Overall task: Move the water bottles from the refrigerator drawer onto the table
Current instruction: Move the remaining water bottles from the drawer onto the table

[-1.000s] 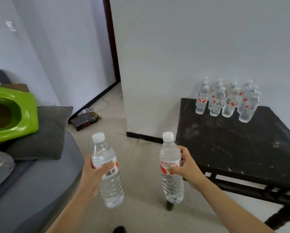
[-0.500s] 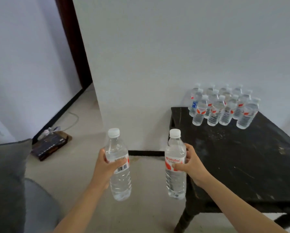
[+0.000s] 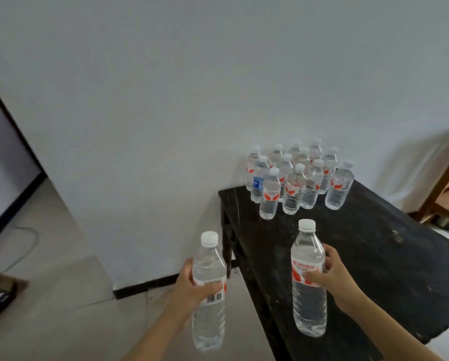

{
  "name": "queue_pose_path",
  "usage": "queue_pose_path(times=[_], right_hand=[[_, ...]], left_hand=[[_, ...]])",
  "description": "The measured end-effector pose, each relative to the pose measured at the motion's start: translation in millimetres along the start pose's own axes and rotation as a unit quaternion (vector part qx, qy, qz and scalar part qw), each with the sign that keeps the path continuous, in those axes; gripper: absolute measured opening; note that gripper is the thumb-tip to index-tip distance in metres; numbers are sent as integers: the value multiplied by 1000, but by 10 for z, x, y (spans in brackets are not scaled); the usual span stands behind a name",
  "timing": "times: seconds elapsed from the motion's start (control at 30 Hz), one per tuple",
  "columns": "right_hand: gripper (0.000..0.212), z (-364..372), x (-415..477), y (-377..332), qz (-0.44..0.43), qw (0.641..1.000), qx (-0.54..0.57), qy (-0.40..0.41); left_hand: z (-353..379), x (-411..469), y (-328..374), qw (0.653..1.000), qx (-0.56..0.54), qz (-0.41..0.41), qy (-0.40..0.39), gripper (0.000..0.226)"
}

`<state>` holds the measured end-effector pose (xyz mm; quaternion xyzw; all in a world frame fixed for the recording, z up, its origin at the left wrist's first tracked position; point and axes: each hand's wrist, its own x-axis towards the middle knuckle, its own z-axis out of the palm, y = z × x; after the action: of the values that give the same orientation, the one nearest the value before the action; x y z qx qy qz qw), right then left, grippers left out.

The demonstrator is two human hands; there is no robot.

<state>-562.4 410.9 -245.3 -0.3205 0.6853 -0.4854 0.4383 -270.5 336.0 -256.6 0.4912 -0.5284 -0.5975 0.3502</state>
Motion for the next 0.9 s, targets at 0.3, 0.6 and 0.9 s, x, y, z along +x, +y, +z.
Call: queue_pose_path(times=[0.3,0.6,0.9], right_hand=[[82,-34,1035,-14,43,994,77,72],[81,-5,1517,-22,62,963,112,235],[80,-168,1669,-127,76,926,122,349]], left_hand=[[157,1339,179,998,59,21,-3,53],[521,2353,225,992,80,22,-96,55],[817,3202,448,967,103,70,-220,70]])
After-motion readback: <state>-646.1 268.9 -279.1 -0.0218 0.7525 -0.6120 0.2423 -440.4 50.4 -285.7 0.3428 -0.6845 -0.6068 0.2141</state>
